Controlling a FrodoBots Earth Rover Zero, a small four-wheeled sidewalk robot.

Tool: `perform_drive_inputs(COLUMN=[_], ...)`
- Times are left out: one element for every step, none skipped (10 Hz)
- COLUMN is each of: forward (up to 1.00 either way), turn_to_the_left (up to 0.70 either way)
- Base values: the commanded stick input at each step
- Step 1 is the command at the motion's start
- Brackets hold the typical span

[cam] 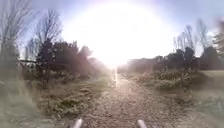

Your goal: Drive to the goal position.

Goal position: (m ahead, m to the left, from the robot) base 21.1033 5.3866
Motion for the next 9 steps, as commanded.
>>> perform_drive_inputs(forward=[0.50, 0.50, 0.50, 0.50, 0.50, 0.50, 0.50, 0.50, 0.50], turn_to_the_left=[0.00, 0.00, 0.00, 0.00, 0.00, -0.24, -0.26, -0.18, -0.11])
